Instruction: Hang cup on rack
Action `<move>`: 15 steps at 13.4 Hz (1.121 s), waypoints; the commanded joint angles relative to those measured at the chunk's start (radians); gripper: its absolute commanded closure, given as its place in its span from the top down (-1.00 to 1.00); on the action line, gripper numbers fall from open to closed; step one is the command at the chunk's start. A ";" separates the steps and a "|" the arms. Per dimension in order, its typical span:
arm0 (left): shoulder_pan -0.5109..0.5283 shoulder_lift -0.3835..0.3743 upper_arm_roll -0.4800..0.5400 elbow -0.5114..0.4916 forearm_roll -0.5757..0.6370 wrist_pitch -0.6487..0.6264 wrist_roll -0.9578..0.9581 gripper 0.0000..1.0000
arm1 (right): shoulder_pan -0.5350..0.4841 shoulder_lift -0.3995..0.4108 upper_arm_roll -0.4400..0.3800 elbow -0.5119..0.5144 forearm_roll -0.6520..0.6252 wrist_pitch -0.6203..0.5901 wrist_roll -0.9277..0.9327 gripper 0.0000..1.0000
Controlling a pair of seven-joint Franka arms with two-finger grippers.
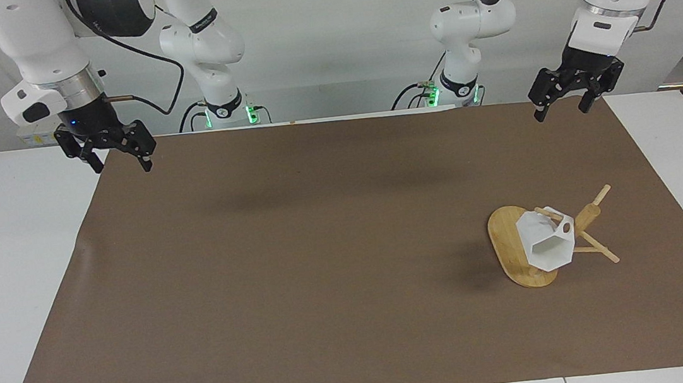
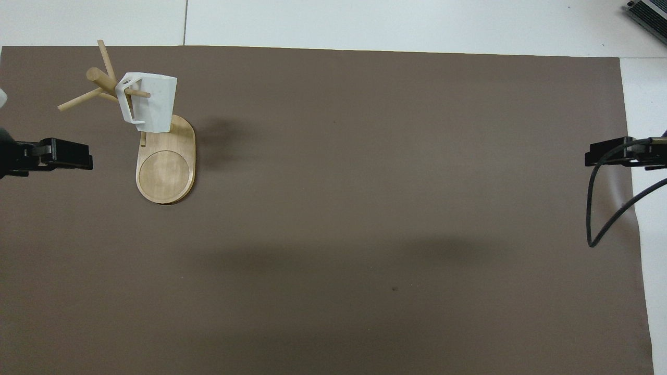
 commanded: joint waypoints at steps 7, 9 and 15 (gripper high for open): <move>0.002 0.063 0.005 0.142 0.030 -0.121 0.086 1.00 | -0.014 -0.018 0.010 -0.022 -0.011 0.006 0.013 1.00; 0.002 0.083 0.005 0.172 0.029 -0.161 0.100 1.00 | -0.014 -0.018 0.010 -0.022 -0.011 0.006 0.013 1.00; 0.010 0.089 0.011 0.199 0.015 -0.203 0.181 1.00 | -0.014 -0.018 0.010 -0.022 -0.011 0.006 0.013 1.00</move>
